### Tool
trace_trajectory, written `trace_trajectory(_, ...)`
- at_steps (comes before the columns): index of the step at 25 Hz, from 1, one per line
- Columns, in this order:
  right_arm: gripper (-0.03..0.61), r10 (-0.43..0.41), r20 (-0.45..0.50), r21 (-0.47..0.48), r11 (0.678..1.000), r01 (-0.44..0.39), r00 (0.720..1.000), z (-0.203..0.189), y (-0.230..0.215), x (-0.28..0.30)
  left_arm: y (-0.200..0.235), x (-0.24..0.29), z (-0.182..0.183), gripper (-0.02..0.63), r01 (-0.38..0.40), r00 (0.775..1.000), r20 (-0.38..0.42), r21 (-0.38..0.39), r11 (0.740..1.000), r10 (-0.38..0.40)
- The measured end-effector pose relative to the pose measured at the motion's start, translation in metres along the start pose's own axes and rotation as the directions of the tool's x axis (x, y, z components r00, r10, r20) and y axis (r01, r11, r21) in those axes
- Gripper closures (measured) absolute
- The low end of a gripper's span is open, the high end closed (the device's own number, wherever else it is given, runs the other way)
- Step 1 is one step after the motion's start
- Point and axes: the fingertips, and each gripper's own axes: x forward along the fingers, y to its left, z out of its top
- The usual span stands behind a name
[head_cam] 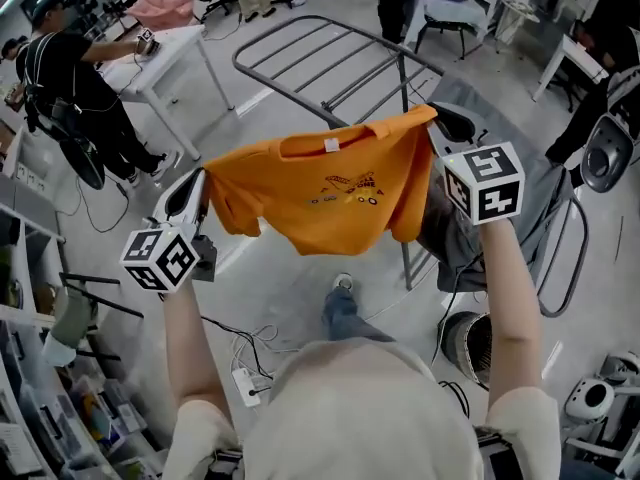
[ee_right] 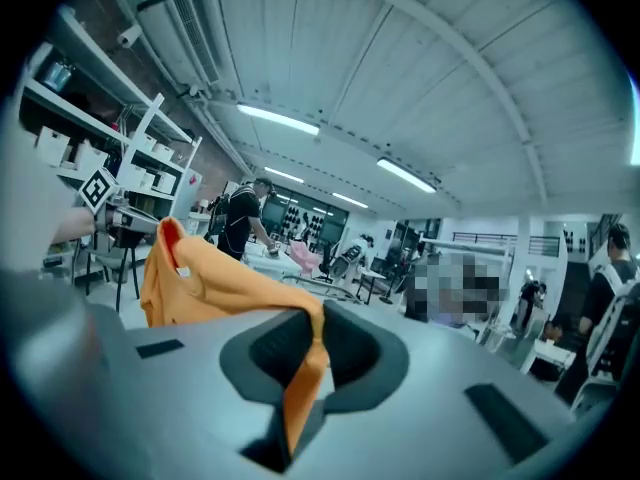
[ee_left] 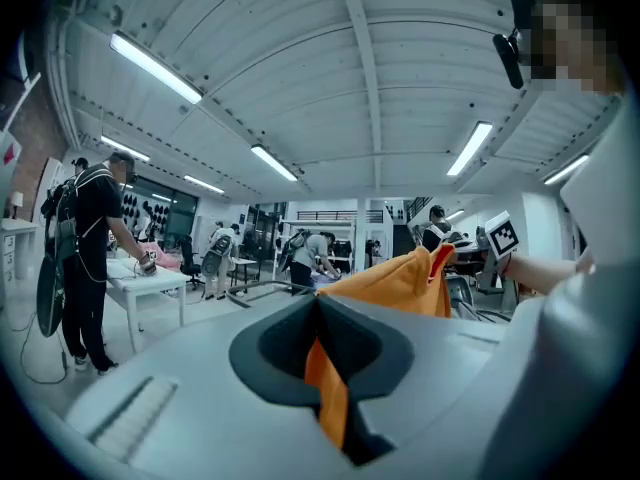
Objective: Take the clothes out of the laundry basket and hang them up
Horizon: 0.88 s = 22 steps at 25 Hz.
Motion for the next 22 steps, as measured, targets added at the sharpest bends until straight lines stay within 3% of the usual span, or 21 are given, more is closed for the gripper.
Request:
trace_trajectory(5, 0.545, -0.009, 0.051, -0.048, 0.999, 0.012, 0.999, 0.05, -0.036, 0.063, 0.031, 0.04, 0.048, 0.601, -0.009, 0.999, 0.052, 0.044, 0.999, 0.006)
trace_trajectory(11, 0.545, -0.063, 0.091, -0.077, 0.995, 0.07, 0.994, 0.097, -0.103, 0.117, 0.042, 0.101, 0.118, 0.601, 0.035, 0.993, 0.111, 0.145, 0.989, -0.051)
trace_trajectory(22, 0.545, -0.17, 0.069, -0.105, 0.979, 0.176, 0.983, 0.124, -0.198, 0.17, 0.043, 0.199, 0.161, 0.6, 0.119, 0.977, 0.146, 0.234, 0.965, -0.156)
